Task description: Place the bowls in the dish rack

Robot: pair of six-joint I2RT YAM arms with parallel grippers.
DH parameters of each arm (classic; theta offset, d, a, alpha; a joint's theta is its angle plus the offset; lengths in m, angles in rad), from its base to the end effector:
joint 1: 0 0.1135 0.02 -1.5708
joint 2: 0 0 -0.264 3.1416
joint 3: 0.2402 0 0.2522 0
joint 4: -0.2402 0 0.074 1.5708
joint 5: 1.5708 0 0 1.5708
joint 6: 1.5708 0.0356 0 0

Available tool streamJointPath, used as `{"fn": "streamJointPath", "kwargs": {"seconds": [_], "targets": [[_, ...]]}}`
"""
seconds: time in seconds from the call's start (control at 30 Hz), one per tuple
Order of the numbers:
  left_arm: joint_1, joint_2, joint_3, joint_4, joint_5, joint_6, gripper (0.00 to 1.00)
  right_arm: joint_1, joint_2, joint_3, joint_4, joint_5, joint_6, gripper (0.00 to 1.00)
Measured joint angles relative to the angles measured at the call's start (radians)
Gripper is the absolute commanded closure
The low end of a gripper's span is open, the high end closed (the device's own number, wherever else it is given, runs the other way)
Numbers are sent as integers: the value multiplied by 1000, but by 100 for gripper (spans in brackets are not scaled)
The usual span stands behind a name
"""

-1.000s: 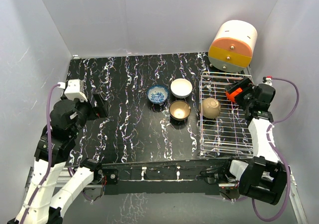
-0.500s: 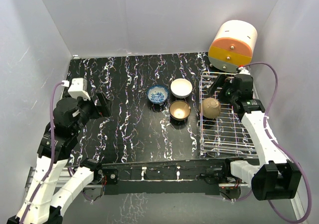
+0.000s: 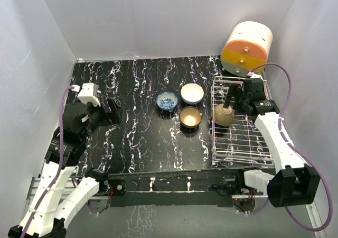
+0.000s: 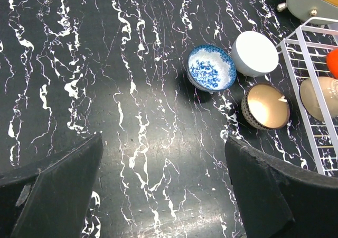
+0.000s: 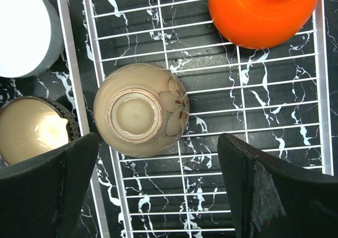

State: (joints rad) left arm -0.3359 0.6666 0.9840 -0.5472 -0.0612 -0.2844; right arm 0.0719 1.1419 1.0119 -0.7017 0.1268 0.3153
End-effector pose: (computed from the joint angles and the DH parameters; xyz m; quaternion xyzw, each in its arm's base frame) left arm 0.1264 -0.0418 0.3852 0.0012 0.7834 -0.1667 0.5988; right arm 0.2342 0.0124 0.3005 0.1357 0.9210 0.0114 0.3651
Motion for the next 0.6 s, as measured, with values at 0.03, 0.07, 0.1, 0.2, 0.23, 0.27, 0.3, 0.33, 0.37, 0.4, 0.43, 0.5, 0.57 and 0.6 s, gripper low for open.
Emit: {"fn": "streamJointPath", "kwargs": {"seconds": [0.03, 0.07, 0.1, 0.2, 0.23, 0.27, 0.3, 0.33, 0.37, 0.4, 0.43, 0.5, 0.57, 0.6], "targets": [[0, 0, -1, 1, 1, 0, 3, 0, 6, 0, -2, 0, -7, 1], [0, -1, -2, 3, 3, 0, 3, 0, 14, 0, -4, 0, -13, 1], [0, -1, -3, 4, 5, 0, 3, 1, 28, 0, -6, -2, -21, 1], [0, -1, -5, 13, 14, 0, 3, 4, 67, 0, -6, -7, -37, 1], [0, -1, -7, 18, 18, 0, 3, 5, 74, 0, -6, -10, -42, 1], [0, -1, -9, 22, 18, 0, 3, 6, 78, 0, -6, -13, -47, 1], [0, -2, -14, 25, 19, 0, 3, 7, 82, 0, -6, -17, -50, 2], [0, -2, -18, 24, 20, 0, 3, 8, 85, 0, -5, -21, -53, 2], [0, -1, -21, 24, 21, 0, 3, 12, 87, 0, -5, -24, -54, 2], [0, 1, -24, 24, 21, 0, 3, 15, 89, -1, -5, -26, -54, 4], [0, 3, -26, 24, 21, 0, 3, 19, 90, -4, -3, -28, -54, 6], [0, 7, -29, 24, 22, 0, 3, 24, 90, -9, -1, -28, -55, 9], [0, 11, -31, 24, 22, 0, 3, 29, 95, -10, 0, -29, -55, 9], [0, 11, -31, 24, 22, 0, 3, 33, 98, -10, 2, -29, -55, 10]]}}
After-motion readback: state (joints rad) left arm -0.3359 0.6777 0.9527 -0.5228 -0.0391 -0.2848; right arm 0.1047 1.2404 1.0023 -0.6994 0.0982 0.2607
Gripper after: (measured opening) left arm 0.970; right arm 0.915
